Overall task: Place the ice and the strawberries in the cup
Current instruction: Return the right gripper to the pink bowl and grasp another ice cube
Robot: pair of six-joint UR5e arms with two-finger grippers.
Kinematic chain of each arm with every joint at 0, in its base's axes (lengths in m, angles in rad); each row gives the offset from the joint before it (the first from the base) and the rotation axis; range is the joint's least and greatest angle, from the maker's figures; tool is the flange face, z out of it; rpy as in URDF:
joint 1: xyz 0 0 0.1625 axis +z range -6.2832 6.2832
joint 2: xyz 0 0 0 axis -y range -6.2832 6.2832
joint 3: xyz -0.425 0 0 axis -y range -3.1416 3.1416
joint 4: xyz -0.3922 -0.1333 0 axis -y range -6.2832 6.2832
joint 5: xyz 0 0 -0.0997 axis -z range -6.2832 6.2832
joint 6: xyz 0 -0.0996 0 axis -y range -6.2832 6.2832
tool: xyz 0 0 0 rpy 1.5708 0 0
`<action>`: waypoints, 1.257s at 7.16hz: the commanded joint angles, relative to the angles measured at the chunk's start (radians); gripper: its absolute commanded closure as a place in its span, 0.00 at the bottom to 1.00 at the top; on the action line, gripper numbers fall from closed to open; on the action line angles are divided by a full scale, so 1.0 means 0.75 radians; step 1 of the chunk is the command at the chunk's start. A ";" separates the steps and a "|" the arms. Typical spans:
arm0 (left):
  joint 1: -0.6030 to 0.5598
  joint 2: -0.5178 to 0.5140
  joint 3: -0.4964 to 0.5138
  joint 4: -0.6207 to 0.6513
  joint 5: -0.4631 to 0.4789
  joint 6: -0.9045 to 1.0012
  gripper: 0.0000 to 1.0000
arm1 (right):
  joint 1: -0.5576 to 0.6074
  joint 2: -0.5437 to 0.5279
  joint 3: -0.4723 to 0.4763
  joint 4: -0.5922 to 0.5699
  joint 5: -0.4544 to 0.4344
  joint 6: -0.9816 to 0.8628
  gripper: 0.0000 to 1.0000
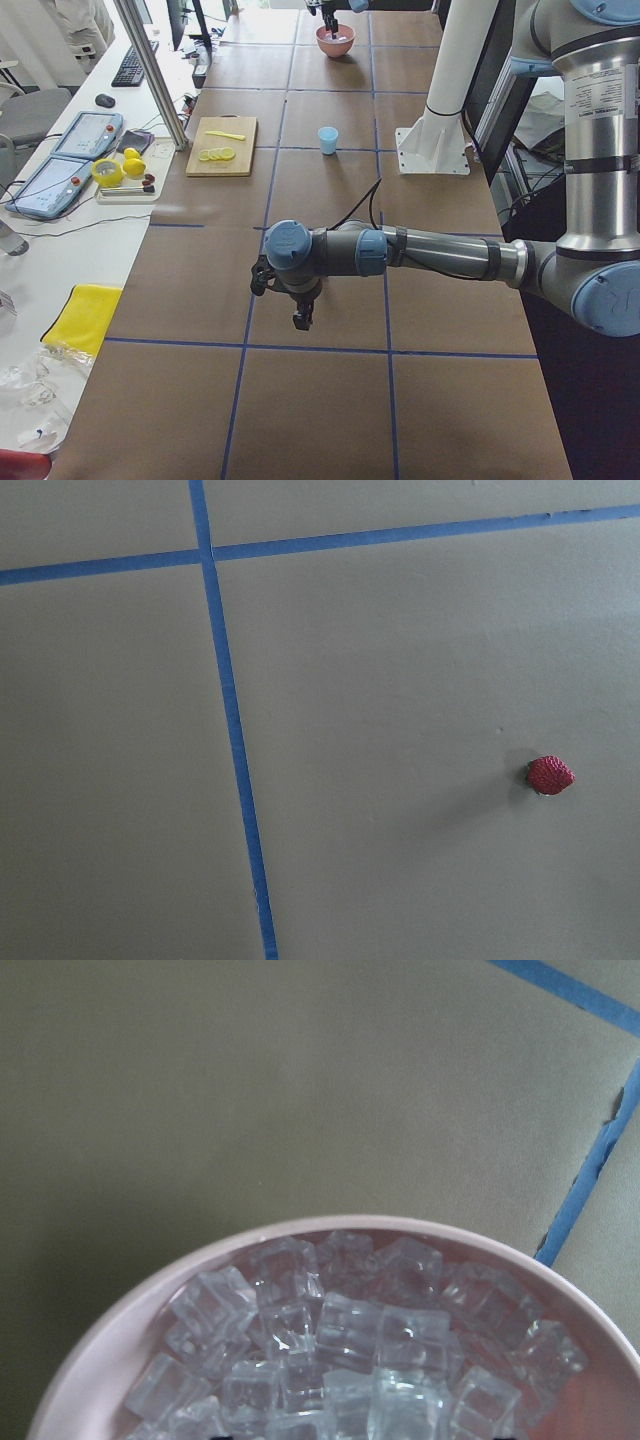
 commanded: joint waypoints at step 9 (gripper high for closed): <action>0.000 0.002 0.000 0.000 0.000 0.002 0.00 | 0.000 0.039 -0.060 0.002 -0.007 -0.006 0.52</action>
